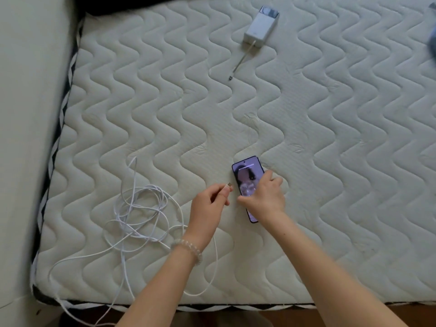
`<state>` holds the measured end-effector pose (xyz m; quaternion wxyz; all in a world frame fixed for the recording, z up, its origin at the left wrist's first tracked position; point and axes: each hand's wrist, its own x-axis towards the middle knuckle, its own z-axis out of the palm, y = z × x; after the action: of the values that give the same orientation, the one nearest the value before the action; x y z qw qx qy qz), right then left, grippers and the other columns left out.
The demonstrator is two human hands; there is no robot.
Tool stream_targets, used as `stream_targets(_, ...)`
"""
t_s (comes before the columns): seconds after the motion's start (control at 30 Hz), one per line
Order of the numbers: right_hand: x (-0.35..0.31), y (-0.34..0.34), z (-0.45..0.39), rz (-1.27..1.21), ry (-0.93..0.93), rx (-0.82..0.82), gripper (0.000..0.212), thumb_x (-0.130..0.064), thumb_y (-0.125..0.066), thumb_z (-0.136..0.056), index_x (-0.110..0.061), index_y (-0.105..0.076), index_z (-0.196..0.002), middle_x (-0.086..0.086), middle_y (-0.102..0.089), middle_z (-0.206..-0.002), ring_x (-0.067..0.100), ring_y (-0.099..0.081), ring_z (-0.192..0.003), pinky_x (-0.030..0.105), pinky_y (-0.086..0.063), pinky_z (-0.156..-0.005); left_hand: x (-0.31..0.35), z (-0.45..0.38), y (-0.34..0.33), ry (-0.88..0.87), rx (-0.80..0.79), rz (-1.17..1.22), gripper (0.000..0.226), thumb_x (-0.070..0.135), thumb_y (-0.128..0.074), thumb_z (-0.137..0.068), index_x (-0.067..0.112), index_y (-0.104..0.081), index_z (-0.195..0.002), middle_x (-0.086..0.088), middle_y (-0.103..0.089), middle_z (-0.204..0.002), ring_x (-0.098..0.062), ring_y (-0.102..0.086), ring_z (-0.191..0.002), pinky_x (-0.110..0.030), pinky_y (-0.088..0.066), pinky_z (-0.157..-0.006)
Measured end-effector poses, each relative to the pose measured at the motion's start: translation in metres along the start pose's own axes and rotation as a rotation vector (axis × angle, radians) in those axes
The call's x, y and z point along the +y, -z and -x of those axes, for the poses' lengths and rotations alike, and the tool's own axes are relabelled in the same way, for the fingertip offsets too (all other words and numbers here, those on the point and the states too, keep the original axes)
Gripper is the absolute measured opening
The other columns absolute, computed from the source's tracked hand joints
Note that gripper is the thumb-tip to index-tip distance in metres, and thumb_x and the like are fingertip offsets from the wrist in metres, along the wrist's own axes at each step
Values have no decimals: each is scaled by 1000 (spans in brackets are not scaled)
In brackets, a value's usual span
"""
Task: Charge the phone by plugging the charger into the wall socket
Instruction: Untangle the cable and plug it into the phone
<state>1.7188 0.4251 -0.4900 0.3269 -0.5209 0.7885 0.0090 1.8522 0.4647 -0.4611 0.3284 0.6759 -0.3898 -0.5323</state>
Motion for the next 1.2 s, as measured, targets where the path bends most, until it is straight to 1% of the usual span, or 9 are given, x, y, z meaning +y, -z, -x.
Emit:
stream_targets(0.2, -23, 40, 7, -848, -352, -154, 68, -47, -77, -53, -9, -55, -105, 7, -66, -92, 21, -64, -80, 30, -48, -63, 33, 26, 13, -122, 17, 48, 15, 23, -59, -91, 26, -72, -84, 12, -61, -60, -4, -52, -60, -20, -44, -62)
stream_targets(0.3, -32, 62, 12, -1043, -398, -326, 56, -46, -75, -59, -16, -58, -104, 6, -67, -83, 20, -64, -71, 27, -49, -57, 49, 38, 12, -166, -20, 31, 20, 23, -61, -91, 35, -71, -80, -4, -71, -78, -16, -63, -73, -33, -50, -70)
stream_targets(0.4, -39, 72, 17, -1112, -401, -346, 45, -41, -73, -68, -20, -56, -104, 3, -64, -79, 16, -60, -63, 21, -44, -45, 56, 44, 8, -217, -29, -23, 24, 22, -60, -91, 41, -69, -78, -9, -71, -84, -27, -64, -77, -39, -49, -72)
stream_targets(0.53, -45, 70, 21, -1140, -439, -326, 51, -41, -75, -64, -18, -56, -105, 6, -66, -87, 20, -63, -73, 28, -48, -60, 55, 47, 4, -247, -53, -39, 16, 23, -57, -92, 25, -73, -93, -8, -71, -78, -29, -62, -75, -42, -48, -69)
stream_targets(0.73, -44, 65, 25, -1168, -436, -273, 36, -40, -73, -68, -18, -59, -93, 6, -66, -86, 20, -62, -73, 29, -48, -61, 48, 46, 4, -240, -46, -63, 18, 23, -56, -93, 18, -72, -86, -12, -59, -63, -19, -46, -57, -37, -38, -55)
stream_targets(0.8, -45, 63, 27, -1174, -448, -223, 43, -40, -73, -67, -16, -59, -100, 6, -68, -90, 20, -64, -77, 30, -49, -62, 46, 47, 3, -224, -37, -81, 20, 22, -56, -93, 14, -72, -83, -5, -52, -55, -7, -40, -53, -28, -32, -50)
stream_targets(0.97, -48, 57, 35, -1156, -444, -57, 68, -43, -75, -60, -8, -54, -114, 9, -68, -103, 19, -66, -79, 23, -43, -49, 41, 50, 0, -222, -3, -170, 26, 22, -54, -94, 5, -66, -77, -14, -52, -59, -7, -37, -53, -30, -31, -50)
stream_targets(1.07, -51, 54, 37, -1166, -424, 24, 75, -41, -76, -54, -4, -48, -114, 6, -61, -97, 19, -59, -80, 28, -46, -59, 38, 52, -4, -204, 34, -191, 30, 21, -53, -94, 1, -62, -75, -11, -44, -53, -8, -33, -51, -26, -27, -49)
stream_targets(1.2, -54, 51, 38, -1110, -411, 66, 61, -34, -75, -67, -8, -32, -102, -2, -40, -79, 15, -44, -75, 31, -44, -66, 38, 50, -7, -196, 82, -210, 33, 17, -54, -93, 3, -53, -64, 8, -33, -45, -10, -32, -47, -20, -25, -46)
